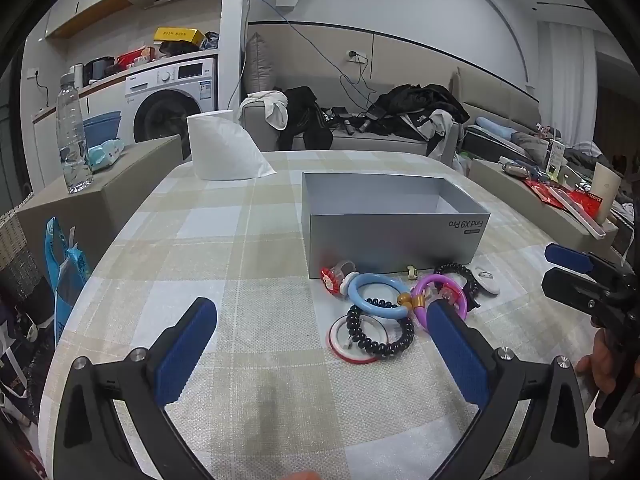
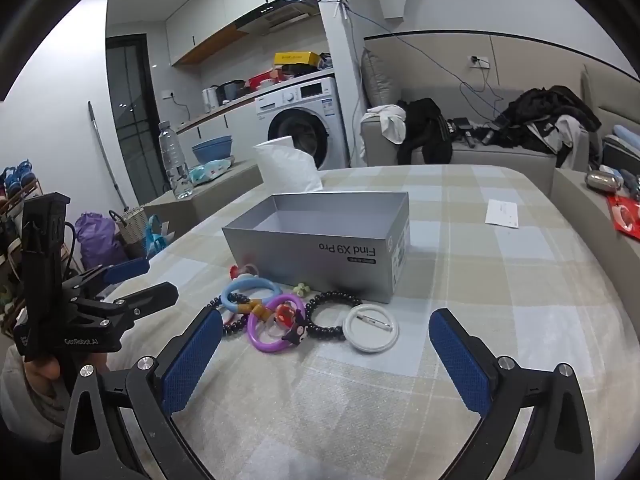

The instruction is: Organize jewelry

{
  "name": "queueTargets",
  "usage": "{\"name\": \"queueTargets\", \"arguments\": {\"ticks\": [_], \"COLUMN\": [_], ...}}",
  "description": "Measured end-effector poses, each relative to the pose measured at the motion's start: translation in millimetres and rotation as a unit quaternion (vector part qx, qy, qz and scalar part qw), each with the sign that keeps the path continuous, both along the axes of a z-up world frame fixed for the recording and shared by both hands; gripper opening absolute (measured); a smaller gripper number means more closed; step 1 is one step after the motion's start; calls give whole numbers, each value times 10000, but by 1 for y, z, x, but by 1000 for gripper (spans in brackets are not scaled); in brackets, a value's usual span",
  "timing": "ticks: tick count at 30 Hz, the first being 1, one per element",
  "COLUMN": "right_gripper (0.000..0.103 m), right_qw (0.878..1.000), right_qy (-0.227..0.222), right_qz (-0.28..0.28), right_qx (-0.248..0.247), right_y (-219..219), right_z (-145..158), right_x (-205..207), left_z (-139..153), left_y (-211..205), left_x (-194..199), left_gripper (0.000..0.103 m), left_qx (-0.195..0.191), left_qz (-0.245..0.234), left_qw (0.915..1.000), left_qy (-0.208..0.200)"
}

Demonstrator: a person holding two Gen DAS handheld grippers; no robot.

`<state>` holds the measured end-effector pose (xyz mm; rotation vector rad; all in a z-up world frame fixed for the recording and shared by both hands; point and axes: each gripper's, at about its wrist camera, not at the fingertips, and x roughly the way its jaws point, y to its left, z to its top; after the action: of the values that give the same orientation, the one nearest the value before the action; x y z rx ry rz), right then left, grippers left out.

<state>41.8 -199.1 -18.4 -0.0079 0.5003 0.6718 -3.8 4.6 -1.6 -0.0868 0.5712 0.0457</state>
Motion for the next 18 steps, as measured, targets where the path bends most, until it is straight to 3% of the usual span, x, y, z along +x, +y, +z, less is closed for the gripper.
{"name": "queueTargets", "arguments": {"ticks": [18], "right_gripper": [103], "right_qw": [10000], "right_qy": [-1], "right_qz": [13], "right_qx": [26], "right_y": [2], "right_z": [-2], "right_x": [0], "left_z": [0], "left_y": [0], "left_x": [1], "left_gripper": [102], "left_qx": [-1], "left_qz": [6], "left_qw": [10000], "left_qy": [5]}}
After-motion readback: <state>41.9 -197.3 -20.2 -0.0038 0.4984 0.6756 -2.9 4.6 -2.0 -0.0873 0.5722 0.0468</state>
